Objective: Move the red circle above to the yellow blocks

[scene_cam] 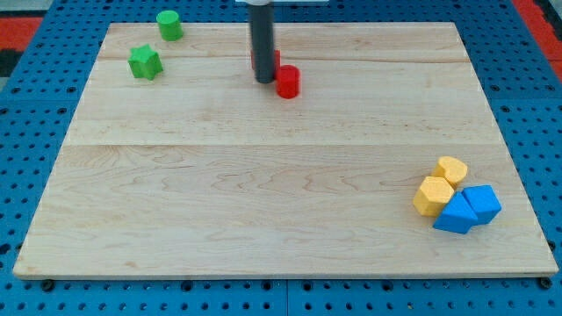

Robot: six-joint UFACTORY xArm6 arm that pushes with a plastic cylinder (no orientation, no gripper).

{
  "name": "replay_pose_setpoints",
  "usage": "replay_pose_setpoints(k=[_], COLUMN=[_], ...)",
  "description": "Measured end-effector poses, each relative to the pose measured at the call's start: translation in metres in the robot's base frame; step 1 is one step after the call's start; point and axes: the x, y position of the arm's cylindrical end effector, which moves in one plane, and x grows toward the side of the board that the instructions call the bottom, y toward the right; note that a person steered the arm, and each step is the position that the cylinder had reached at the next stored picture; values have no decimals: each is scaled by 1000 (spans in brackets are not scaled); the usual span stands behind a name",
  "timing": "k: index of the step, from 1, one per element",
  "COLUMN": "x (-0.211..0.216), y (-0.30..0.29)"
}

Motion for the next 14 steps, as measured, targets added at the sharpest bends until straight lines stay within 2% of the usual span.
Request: replay_pose_setpoints(k=[1, 3, 4, 5, 6, 7, 9, 10, 12, 13, 14], x=[2, 47, 56, 45, 29, 10, 36, 31, 17, -1, -32], y=[58, 36, 72, 106, 97, 122, 176, 138, -30, -78, -77])
